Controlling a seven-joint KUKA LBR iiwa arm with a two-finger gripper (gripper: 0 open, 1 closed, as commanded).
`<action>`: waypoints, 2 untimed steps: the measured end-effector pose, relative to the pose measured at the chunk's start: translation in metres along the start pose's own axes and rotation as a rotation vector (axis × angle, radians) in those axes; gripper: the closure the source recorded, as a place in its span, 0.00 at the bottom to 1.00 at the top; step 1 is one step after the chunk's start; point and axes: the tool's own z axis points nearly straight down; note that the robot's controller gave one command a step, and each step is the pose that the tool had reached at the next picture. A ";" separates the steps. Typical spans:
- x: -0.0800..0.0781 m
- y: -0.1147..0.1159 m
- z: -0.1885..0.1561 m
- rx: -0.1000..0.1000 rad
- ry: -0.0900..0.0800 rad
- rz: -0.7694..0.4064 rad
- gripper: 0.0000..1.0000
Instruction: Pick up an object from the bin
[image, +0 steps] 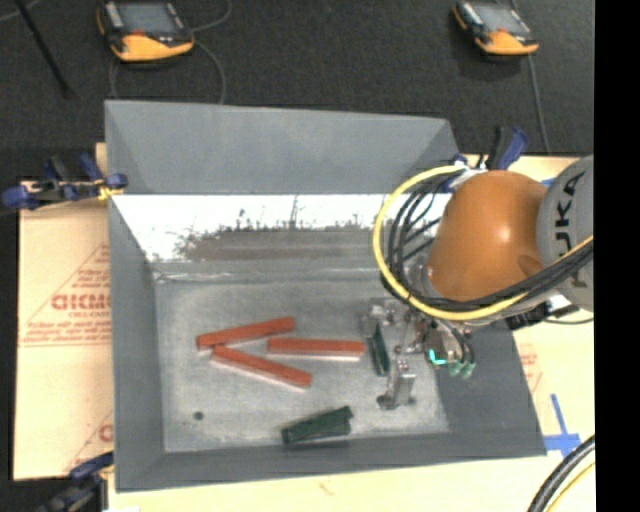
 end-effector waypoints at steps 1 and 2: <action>-0.053 0.030 0.121 -0.001 -0.002 0.159 0.00; -0.054 0.030 0.117 -0.001 -0.007 0.157 1.00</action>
Offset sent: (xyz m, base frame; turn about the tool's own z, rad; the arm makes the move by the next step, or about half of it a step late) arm 0.0532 0.0296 -0.1179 0.1613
